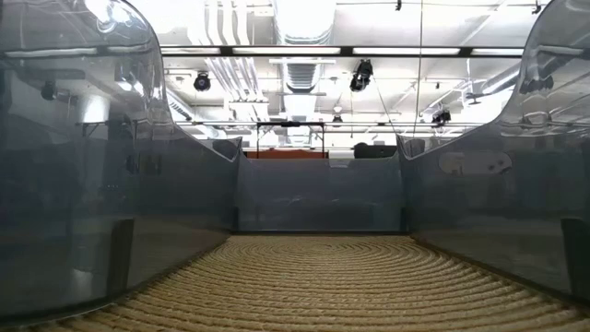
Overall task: Pick and place Granola Bars by type
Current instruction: Put the red granola bar into the bottom left black bin
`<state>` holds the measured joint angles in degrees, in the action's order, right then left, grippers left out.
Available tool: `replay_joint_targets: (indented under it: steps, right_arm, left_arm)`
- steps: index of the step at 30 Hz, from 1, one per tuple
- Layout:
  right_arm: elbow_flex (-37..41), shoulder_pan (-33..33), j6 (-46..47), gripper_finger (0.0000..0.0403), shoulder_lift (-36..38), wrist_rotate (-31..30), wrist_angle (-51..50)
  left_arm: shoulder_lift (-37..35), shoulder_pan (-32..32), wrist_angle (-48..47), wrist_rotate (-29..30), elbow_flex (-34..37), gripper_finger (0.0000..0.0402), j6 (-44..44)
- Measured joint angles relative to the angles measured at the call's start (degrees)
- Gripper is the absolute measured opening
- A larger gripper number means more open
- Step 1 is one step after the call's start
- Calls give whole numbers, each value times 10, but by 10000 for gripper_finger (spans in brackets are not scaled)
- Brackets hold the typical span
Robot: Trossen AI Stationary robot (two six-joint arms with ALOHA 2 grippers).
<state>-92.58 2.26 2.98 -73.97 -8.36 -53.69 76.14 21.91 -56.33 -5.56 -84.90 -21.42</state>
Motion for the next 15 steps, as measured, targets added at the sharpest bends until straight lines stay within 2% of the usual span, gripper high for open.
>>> replay_joint_targets:
  steps: [6, 10, 15]
  right_arm:
    - [0, 0, 0, 8, 0, 0, 0]
    - [0, 0, 0, 8, 0, 0, 0]
    - [0, 0, 3, 8, 0, 0, 0]
  left_arm:
    - [57, 0, -51, -3, -53, 37, 1]
    - [87, 0, -58, -27, -48, 37, -20]
    - [117, 2, -61, -29, -27, 37, -63]
